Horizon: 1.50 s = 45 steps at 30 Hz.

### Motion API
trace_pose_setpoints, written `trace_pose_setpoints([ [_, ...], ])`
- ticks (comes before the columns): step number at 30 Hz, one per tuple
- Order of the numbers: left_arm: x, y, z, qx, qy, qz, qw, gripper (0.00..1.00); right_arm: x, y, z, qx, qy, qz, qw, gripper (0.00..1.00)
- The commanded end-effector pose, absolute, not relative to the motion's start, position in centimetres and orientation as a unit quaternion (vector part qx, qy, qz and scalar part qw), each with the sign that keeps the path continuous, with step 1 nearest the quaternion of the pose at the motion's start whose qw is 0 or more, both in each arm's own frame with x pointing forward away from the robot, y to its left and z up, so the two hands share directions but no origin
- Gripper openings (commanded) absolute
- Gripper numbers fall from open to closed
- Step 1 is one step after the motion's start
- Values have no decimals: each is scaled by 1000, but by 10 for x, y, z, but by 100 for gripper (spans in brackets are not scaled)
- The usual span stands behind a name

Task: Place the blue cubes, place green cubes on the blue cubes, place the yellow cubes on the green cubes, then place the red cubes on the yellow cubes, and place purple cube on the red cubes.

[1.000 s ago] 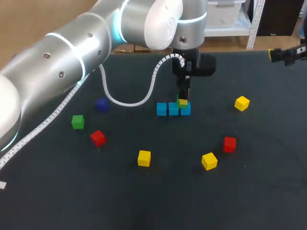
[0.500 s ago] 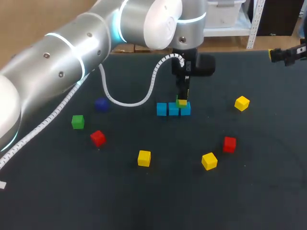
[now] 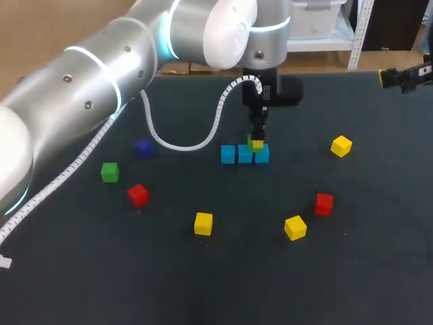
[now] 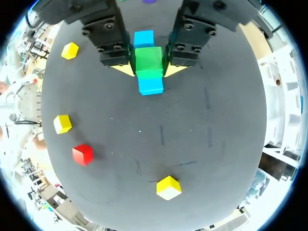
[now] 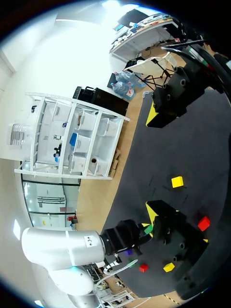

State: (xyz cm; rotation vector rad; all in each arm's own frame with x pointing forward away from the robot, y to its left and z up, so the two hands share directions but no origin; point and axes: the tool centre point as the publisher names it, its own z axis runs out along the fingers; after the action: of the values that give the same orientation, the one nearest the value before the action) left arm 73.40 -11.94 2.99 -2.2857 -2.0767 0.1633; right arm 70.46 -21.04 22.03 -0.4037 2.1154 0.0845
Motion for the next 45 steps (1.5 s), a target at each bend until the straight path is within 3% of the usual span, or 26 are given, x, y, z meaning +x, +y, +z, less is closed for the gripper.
trace_pose_setpoints([
  [1,737,-122,30,-737,-674,52,25,13,706,-211,216,-165,852,41,496,100],
  [18,739,-119,38,-713,-700,42,16,9,706,-211,216,-165,852,41,496,100],
  [45,734,-120,32,-707,-706,45,16,12,706,-211,216,-165,852,41,496,100],
])
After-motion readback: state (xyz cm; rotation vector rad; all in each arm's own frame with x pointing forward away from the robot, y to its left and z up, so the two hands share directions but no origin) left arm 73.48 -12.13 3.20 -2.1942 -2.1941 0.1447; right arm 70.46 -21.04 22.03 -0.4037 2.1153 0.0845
